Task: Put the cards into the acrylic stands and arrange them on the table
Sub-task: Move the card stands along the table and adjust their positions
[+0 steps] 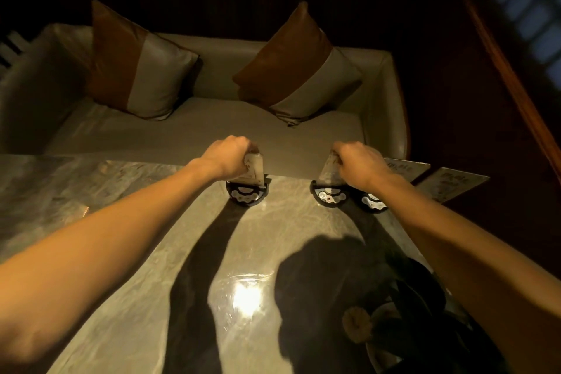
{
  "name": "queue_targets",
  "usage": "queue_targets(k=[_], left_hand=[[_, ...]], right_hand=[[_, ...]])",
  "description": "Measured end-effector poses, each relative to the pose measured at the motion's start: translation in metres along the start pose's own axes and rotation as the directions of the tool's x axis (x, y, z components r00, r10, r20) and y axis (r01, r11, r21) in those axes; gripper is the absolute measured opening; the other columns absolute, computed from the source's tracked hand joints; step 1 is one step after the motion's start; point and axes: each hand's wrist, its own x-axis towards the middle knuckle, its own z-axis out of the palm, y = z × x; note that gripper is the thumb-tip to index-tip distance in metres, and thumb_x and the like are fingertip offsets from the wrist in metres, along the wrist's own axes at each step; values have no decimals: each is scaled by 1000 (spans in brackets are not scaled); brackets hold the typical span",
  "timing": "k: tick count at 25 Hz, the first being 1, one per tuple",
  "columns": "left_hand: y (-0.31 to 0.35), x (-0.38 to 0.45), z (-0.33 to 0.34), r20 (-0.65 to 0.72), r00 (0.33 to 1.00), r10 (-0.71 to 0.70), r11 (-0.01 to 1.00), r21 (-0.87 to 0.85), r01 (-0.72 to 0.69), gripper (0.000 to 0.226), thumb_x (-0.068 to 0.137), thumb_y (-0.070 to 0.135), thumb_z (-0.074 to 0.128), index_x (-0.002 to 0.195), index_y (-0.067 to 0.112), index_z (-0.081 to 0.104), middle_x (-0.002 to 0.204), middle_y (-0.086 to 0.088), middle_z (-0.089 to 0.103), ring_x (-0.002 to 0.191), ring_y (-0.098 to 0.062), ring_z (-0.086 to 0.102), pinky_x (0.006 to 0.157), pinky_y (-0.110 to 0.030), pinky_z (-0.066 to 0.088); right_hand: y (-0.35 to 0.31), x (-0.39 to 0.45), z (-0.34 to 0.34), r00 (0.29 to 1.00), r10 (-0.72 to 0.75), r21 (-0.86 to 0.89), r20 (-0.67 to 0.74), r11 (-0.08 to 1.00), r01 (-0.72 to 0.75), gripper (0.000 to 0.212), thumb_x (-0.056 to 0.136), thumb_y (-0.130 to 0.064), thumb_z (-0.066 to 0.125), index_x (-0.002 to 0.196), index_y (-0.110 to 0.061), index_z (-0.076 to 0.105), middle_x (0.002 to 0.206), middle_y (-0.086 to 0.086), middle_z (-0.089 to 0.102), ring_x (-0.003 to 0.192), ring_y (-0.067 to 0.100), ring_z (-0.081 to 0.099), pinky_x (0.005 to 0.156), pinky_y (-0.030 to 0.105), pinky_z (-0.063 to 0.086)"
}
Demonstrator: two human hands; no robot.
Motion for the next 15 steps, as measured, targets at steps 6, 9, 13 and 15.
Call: queue_targets(k=[6,9,13,15], left_hand=[[3,8,8,-94,995,-27,995,-96,18,27,90,13,68,117,15,71,110,-8,74,104,-27,68,85,-39,55],[17,15,17,-132,991,-23,979,-203,-5,33,90,14,71,123,14,70,117,-8,74,110,-25,68,94,-42,56],[43,28,26,-152,988,2,953,-301,-48,28,91,14,71,118,15,73,111,-6,75,106,-23,68,92,-37,55],[53,33,27,-159,987,19,949,-309,-68,26,91,14,70,117,15,74,110,-6,76,105,-23,68,90,-35,54]], right_hand=[[8,1,3,1000,5,-16,22,1000,-5,27,88,-5,55,112,-12,66,107,18,72,98,40,67,77,41,51],[9,0,2,1000,-9,-6,18,1000,9,27,89,-5,57,114,-12,65,109,18,71,100,40,67,79,42,52],[11,-3,2,1000,-30,4,8,1000,30,31,91,-2,54,119,-11,63,112,17,70,104,38,66,77,37,45],[10,-2,2,999,-37,3,5,999,37,30,92,-1,52,118,-11,63,112,16,70,103,36,66,77,37,44]])
